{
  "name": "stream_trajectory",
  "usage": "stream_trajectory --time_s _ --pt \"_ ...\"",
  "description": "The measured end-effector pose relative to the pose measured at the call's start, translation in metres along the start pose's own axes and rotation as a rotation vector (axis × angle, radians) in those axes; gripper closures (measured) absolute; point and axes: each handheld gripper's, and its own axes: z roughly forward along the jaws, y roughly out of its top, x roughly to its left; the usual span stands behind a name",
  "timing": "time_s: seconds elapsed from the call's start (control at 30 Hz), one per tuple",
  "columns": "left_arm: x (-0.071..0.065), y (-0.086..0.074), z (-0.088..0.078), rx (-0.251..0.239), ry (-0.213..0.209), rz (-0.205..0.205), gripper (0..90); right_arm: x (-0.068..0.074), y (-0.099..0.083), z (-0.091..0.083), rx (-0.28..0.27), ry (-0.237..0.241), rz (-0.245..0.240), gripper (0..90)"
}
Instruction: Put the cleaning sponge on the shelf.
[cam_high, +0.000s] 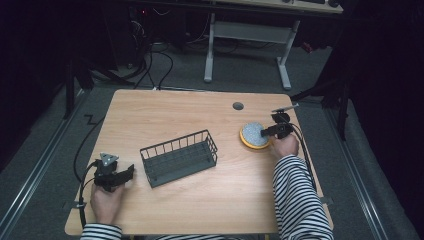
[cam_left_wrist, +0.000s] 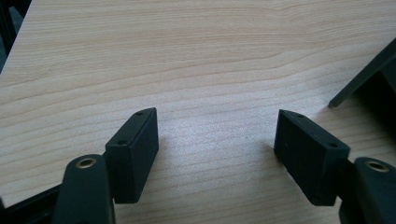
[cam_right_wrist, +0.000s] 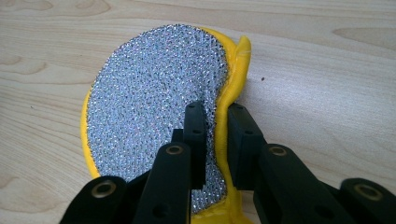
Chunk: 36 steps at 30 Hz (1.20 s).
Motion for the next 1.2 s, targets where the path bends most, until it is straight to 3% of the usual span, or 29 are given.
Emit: stream_trajectory --time_s 0.67,0.9,1.2 --pt "0.0 0.0 0.0 0.0 0.0 0.002 31.1 0.004 0.002 -0.02 -0.051 0.031 -0.03 80.3" --pt "0.0 0.0 0.0 0.0 0.0 0.002 31.1 0.006 0.002 -0.032 -0.075 0.043 -0.06 80.3" --pt "0.0 0.0 0.0 0.0 -0.001 0.002 31.1 0.019 -0.001 -0.045 -0.089 0.056 -0.12 80.3"
